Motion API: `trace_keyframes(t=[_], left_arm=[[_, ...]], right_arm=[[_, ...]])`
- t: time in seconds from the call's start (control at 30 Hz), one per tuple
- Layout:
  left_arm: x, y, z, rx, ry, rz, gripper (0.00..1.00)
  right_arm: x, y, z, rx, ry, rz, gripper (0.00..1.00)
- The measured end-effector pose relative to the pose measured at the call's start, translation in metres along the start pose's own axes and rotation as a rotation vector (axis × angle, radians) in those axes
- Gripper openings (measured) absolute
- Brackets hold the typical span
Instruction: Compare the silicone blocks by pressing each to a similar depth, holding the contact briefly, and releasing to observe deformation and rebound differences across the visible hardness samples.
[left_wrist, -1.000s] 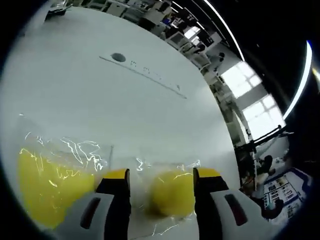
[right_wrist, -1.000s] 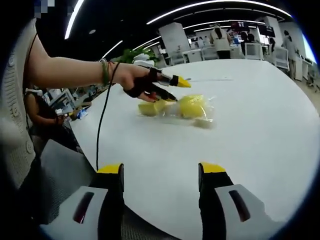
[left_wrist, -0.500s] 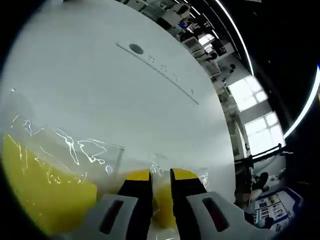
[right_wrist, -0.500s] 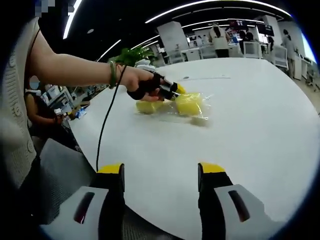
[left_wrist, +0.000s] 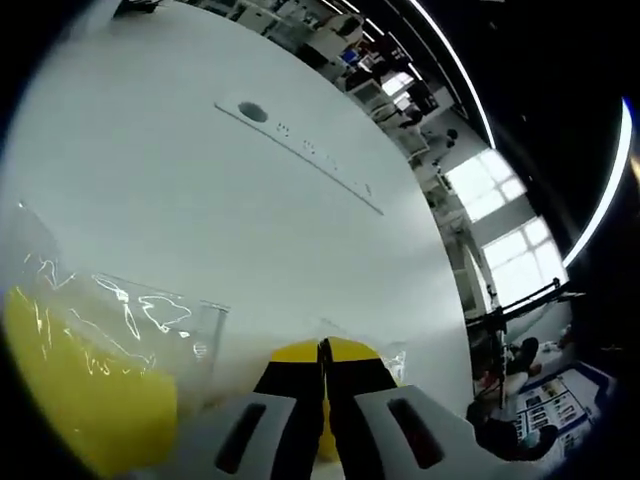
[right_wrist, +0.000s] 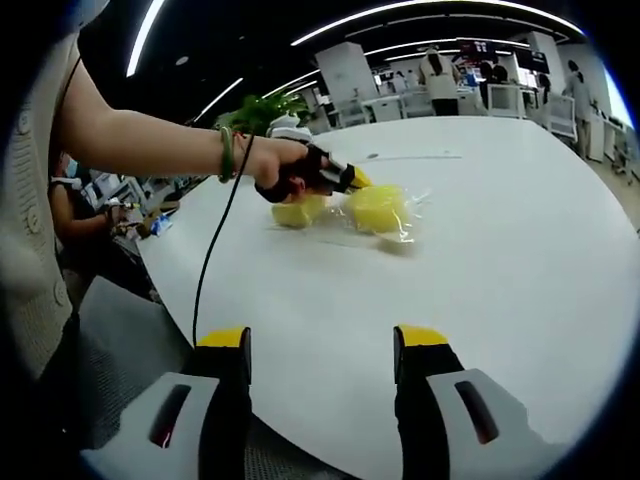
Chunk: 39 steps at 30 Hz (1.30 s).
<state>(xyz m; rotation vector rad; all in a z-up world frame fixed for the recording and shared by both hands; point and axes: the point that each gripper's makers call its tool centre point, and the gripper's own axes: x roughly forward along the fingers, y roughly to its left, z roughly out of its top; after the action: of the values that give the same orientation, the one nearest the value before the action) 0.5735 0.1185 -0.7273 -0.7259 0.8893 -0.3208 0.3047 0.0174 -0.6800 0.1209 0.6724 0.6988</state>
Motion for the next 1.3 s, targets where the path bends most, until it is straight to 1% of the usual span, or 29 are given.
trace_keyframes(t=[0.1,0.2,0.23,0.27,0.33,0.37,0.47,0.5,0.53,0.57,0.6,0.73,0.8,0.83,0.87,0.93,0.97,1.0,1.03,1.1,1.13,1.2,1.3], left_arm=[[-0.003,-0.004,0.002,0.002,-0.005,-0.011,0.00],[-0.010,-0.012,0.004,0.002,0.005,-0.028,0.00],[-0.011,-0.017,0.004,0.028,0.002,-0.043,0.00],[-0.012,-0.020,0.005,0.083,0.001,-0.051,0.00],[-0.016,-0.025,0.008,0.173,-0.019,-0.044,0.00],[-0.019,-0.031,0.008,0.204,-0.026,-0.057,0.00],[-0.023,-0.037,0.008,0.195,-0.021,-0.066,0.00],[-0.026,-0.040,0.008,0.203,-0.023,-0.082,0.00],[-0.028,-0.041,0.008,0.219,-0.025,-0.080,0.00],[-0.029,-0.040,0.008,0.240,-0.023,-0.061,0.00],[-0.031,-0.045,0.006,0.249,-0.019,-0.084,0.00],[-0.039,-0.054,0.006,0.291,-0.021,-0.090,0.00],[-0.042,-0.059,0.006,0.341,-0.015,-0.096,0.00],[-0.044,-0.062,0.005,0.354,-0.016,-0.100,0.00],[-0.046,-0.067,0.006,0.385,-0.021,-0.107,0.00],[-0.048,-0.071,0.006,0.394,-0.013,-0.114,0.00],[-0.049,-0.074,0.005,0.428,-0.014,-0.124,0.00],[-0.050,-0.076,0.006,0.457,-0.018,-0.121,0.00],[-0.052,-0.083,0.004,0.478,-0.019,-0.142,0.00],[-0.055,-0.090,0.003,0.501,-0.016,-0.150,0.00],[-0.058,-0.094,0.001,0.550,-0.014,-0.158,0.00],[-0.062,-0.101,0.000,0.603,-0.019,-0.160,0.00],[-0.072,-0.114,-0.006,0.669,-0.015,-0.182,0.00]], right_arm=[[0.000,0.000,0.001,-0.005,-0.001,-0.001,0.53],[0.000,0.000,0.002,-0.012,-0.001,0.000,0.53],[0.000,0.001,0.003,-0.015,-0.002,0.002,0.52],[0.000,0.002,0.004,-0.021,-0.007,0.004,0.52],[0.000,0.004,0.007,-0.033,-0.018,0.011,0.52],[0.000,0.005,0.007,-0.036,-0.015,0.012,0.52],[-0.001,0.006,0.011,-0.044,-0.025,0.011,0.52],[-0.002,0.006,0.012,-0.045,-0.027,0.010,0.52],[-0.003,0.007,0.013,-0.048,-0.031,0.010,0.52],[-0.003,0.007,0.013,-0.052,-0.033,0.010,0.52],[-0.004,0.008,0.014,-0.055,-0.034,0.011,0.52],[-0.007,0.010,0.015,-0.060,-0.044,0.009,0.52],[-0.009,0.011,0.017,-0.065,-0.054,0.007,0.53],[-0.010,0.011,0.017,-0.063,-0.055,0.005,0.53],[-0.011,0.011,0.018,-0.065,-0.059,0.003,0.53],[-0.013,0.011,0.019,-0.071,-0.066,-0.001,0.53],[-0.014,0.011,0.019,-0.071,-0.065,-0.002,0.53],[-0.015,0.011,0.019,-0.073,-0.065,-0.004,0.53],[-0.016,0.011,0.020,-0.078,-0.068,-0.008,0.53],[-0.018,0.011,0.022,-0.083,-0.073,-0.010,0.53],[-0.018,0.011,0.023,-0.086,-0.074,-0.012,0.53],[-0.019,0.012,0.025,-0.096,-0.079,-0.012,0.53],[-0.021,0.013,0.028,-0.108,-0.085,-0.015,0.53]])
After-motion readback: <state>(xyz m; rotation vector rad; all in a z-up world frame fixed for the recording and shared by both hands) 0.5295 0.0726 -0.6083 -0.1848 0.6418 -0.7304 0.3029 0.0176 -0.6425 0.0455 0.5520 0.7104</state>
